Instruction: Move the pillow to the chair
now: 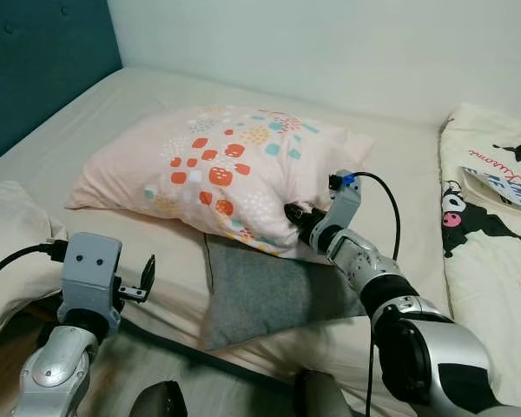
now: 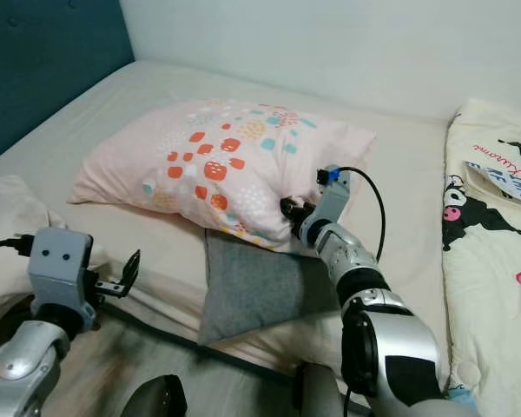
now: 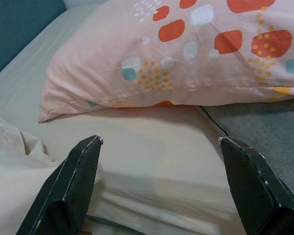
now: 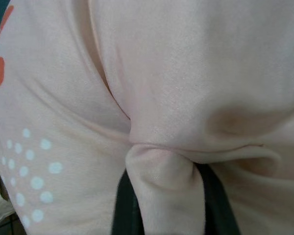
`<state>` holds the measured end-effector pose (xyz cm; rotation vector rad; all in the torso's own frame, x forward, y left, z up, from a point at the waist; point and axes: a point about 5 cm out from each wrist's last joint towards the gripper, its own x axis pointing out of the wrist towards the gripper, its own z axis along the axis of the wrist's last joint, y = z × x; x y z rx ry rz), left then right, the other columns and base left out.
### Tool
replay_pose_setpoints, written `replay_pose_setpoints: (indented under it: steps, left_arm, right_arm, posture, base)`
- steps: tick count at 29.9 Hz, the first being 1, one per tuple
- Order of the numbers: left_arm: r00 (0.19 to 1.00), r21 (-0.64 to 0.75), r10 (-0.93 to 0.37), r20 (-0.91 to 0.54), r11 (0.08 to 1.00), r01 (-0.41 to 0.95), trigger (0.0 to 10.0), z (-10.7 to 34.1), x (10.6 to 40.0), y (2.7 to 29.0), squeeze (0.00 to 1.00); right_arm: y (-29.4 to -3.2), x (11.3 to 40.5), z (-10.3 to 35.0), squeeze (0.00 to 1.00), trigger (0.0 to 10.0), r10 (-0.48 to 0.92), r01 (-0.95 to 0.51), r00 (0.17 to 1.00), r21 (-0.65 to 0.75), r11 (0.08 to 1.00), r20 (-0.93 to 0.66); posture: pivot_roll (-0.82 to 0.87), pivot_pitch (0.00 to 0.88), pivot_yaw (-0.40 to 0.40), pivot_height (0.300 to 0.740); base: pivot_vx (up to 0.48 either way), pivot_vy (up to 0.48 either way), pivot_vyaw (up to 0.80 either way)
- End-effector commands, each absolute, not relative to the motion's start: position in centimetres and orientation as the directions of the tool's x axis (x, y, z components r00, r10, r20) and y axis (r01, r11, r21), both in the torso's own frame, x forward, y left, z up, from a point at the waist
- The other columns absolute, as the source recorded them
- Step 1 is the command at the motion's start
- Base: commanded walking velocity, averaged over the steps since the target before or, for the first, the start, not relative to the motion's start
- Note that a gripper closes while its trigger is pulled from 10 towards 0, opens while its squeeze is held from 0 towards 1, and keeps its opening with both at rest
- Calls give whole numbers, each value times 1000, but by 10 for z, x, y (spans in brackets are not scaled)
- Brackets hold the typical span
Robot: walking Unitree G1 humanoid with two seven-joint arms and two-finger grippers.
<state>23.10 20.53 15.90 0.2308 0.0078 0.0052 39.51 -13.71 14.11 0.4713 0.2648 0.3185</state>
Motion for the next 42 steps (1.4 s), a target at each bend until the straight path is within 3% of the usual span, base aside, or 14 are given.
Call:
replay_pose_setpoints:
  steps: [1,15,20,28,42]
  left_arm:
    - [1000,239,11,-23,971,-5,10000,156,230,205,0]
    - [1000,212,2,2,977,-3,10000,155,241,196,0]
    - [999,189,8,36,982,-14,10000,161,251,195,0]
    - [992,92,46,117,994,-57,10000,178,272,191,0]
    - [981,80,42,188,995,-58,10000,189,286,187,0]
  right_arm:
    - [-138,394,137,0,0,362,-222,908,489,843,-211]
    - [-147,401,159,0,0,364,-268,925,494,827,-108]
    - [-148,408,193,0,0,405,-376,912,513,772,59]
    - [-153,409,272,0,0,451,-610,788,436,662,419]
    - [-168,401,335,0,0,392,-676,687,341,653,612]
  posture:
    - [50,132,-87,546]
    - [26,71,-89,546]
    - [20,45,-93,546]
    - [-5,0,-97,580]
    - [-14,0,-100,635]
  base:
    - [0,0,0]
    - [0,0,0]
    - [0,0,0]
    - [0,0,0]
    - [0,0,0]
